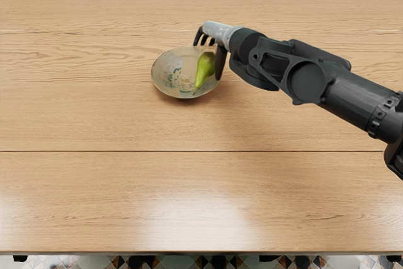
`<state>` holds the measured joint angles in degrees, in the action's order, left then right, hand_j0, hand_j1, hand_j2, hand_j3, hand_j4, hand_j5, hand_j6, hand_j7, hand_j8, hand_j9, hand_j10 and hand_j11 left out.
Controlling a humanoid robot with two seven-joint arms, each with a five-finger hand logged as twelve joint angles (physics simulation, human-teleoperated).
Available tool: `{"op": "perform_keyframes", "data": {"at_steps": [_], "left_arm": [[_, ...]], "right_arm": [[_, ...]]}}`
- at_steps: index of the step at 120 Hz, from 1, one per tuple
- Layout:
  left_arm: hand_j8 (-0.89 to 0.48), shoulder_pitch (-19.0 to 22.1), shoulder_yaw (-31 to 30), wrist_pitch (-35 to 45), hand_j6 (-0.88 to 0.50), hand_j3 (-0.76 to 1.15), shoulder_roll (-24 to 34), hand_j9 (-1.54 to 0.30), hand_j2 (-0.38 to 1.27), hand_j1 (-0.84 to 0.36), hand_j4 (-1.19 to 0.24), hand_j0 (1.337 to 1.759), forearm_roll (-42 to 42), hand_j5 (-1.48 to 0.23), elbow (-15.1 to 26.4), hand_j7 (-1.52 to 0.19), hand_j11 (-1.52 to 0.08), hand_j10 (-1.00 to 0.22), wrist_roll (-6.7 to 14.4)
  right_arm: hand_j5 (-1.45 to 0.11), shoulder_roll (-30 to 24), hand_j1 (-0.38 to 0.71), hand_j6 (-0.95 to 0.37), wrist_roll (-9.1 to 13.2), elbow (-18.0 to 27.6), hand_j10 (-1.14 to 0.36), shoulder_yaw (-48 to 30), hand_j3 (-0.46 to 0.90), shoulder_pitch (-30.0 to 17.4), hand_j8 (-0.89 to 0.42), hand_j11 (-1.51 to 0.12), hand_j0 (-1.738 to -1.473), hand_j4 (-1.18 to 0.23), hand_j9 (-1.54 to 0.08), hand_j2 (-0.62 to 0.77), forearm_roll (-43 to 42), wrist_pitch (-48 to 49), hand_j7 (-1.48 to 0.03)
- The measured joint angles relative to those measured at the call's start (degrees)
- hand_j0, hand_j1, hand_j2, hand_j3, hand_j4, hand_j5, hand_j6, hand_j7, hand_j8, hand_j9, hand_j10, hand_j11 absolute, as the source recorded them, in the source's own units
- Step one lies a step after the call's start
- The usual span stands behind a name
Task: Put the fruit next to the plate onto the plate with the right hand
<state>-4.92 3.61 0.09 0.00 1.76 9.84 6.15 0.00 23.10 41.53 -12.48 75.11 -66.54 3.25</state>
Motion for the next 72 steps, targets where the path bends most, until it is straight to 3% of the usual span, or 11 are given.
{"op": "perform_keyframes", "data": {"at_steps": [19,44,55,72], "left_arm": [[-0.02,0.0,0.0,0.0,-0.02,0.00,0.0,-0.02,0.00,0.33,-0.02,1.658,0.0,-0.02,0.0,-0.02,-0.02,-0.02,0.0],[-0.02,0.0,0.0,0.0,-0.02,0.00,0.0,-0.02,0.00,0.33,-0.02,1.658,0.0,-0.02,0.0,-0.02,-0.02,-0.02,0.0],[-0.02,0.0,0.0,0.0,-0.02,0.00,0.0,-0.02,0.00,0.33,-0.02,1.658,0.0,-0.02,0.0,-0.02,-0.02,-0.02,0.0],[-0.02,0.0,0.0,0.0,-0.02,0.00,0.0,-0.02,0.00,0.33,-0.02,1.658,0.0,-0.02,0.0,-0.02,-0.02,-0.02,0.0]], "right_arm": [[-0.24,0.0,-0.20,-0.13,0.0,0.0,-0.19,0.1,0.00,0.1,-0.13,-0.25,-1.657,-0.18,-0.25,0.08,0.0,0.0,-0.24],[-0.09,0.0,-0.29,-0.05,-0.2,0.7,-0.07,-0.2,0.00,0.1,-0.05,-0.09,-1.658,-0.06,-0.09,0.03,3.5,3.5,-0.09],[-0.06,-1.6,-0.31,-0.03,-1.2,6.1,-0.04,-0.5,0.00,0.2,-0.03,-0.06,-1.658,-0.04,-0.06,0.02,9.0,8.1,-0.06],[-0.03,-14.0,-0.33,-0.02,-4.8,18.4,-0.02,-0.7,0.00,-1.4,-0.02,-0.03,-1.658,-0.02,-0.03,0.01,14.6,15.0,-0.03]]}}
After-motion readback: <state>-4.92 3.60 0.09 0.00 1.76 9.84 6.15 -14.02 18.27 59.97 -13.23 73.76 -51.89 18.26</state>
